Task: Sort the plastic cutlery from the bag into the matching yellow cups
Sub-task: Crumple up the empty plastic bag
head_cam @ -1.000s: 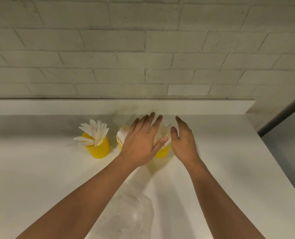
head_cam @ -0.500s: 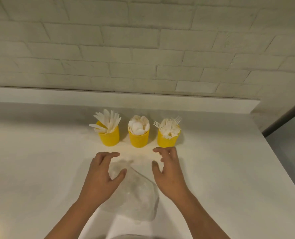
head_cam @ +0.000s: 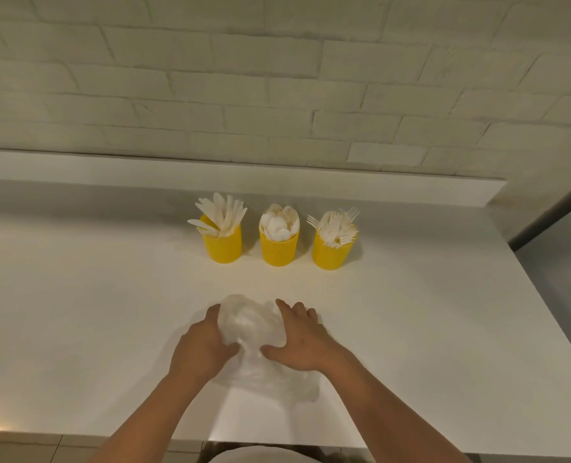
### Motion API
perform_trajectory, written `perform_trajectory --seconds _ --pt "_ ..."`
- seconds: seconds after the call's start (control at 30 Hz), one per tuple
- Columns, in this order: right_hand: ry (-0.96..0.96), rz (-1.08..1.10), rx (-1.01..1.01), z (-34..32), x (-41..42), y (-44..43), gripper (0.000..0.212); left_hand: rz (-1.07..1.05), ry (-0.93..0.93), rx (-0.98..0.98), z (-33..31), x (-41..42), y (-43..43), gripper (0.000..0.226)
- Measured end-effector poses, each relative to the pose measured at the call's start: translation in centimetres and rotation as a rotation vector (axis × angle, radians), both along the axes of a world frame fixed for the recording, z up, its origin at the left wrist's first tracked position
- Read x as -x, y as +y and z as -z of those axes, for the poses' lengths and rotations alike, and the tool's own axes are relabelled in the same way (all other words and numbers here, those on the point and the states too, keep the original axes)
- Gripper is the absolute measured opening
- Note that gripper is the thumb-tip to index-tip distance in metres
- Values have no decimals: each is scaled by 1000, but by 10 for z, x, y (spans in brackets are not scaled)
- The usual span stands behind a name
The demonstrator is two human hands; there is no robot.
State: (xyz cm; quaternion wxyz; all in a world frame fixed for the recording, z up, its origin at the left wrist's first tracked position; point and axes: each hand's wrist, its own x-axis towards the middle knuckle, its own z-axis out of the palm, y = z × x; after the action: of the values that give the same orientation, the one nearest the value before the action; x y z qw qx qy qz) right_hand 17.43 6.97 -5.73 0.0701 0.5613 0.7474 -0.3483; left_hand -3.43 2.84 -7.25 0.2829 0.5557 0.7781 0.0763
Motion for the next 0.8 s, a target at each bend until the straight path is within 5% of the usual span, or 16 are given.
perform_trajectory --seconds 0.13,0.2,0.4,0.5,0.63,0.8 --pt "116 113 114 -5 6 0 101 -82 -48 -57 0 -4 6 17" --pt "270 197 185 -9 6 -1 104 -167 -200 -139 -3 -9 9 6" --pt "568 237 219 -13 3 -11 105 -254 -303 -348 -18 -22 23 14" --pt "603 283 154 -16 3 -8 75 -214 -289 -396 -25 -23 26 16" --pt "633 548 186 -20 -1 2 34 -103 -216 -525 -42 -22 24 42" --pt "913 933 311 -27 -7 15 33 258 -385 -571 -54 -20 8 37"
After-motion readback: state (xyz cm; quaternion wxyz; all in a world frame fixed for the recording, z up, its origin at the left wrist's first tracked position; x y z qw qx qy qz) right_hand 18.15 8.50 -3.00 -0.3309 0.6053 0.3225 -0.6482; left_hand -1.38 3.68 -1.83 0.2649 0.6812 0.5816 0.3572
